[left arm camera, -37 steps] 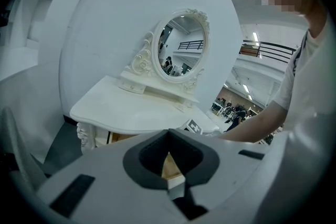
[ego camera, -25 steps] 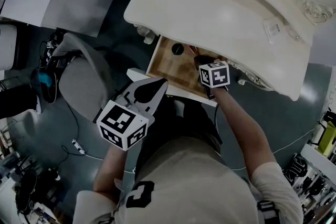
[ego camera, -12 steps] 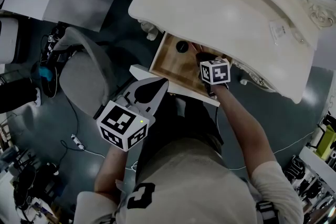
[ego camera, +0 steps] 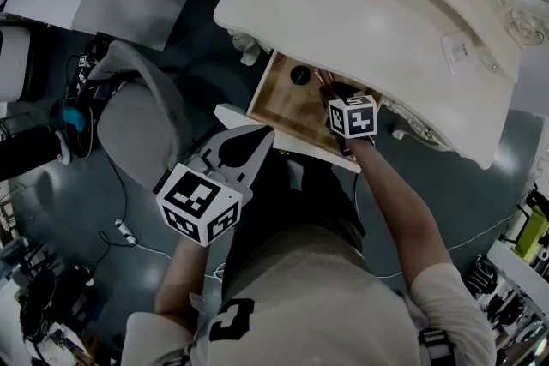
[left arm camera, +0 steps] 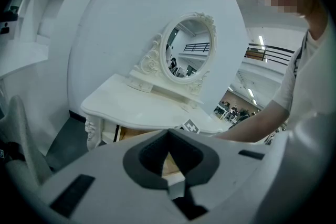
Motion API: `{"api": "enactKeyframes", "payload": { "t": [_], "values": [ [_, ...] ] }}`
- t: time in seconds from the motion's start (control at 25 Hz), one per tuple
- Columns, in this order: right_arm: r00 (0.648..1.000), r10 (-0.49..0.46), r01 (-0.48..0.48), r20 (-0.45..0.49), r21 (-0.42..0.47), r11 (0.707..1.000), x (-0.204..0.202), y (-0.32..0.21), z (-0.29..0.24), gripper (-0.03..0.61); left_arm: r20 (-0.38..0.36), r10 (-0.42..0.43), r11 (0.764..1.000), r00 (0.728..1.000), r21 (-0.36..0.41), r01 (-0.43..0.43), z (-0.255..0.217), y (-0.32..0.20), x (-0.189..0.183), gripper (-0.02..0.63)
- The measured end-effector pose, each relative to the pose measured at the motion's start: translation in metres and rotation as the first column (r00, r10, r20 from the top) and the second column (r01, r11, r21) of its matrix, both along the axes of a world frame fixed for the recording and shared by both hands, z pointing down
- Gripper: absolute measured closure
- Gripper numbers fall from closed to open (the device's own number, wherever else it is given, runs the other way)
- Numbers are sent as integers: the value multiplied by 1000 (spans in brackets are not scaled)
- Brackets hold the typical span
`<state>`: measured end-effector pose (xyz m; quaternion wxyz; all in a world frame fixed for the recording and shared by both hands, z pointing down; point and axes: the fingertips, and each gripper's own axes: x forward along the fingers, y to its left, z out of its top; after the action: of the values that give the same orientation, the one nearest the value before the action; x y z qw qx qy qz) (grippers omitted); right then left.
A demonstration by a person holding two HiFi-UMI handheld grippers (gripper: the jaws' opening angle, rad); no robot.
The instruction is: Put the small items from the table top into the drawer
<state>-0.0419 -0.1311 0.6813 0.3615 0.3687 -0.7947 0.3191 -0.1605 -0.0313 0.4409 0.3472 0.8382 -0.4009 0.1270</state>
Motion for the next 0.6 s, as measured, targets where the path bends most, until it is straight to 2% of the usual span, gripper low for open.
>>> {"api": "enactKeyframes", "payload": {
  "t": [0.6],
  "values": [
    [1000, 21, -22, 14, 46, 999, 5, 8, -26, 469, -4, 31, 998, 999, 56, -31, -16, 9, 3, 557]
  ]
}}
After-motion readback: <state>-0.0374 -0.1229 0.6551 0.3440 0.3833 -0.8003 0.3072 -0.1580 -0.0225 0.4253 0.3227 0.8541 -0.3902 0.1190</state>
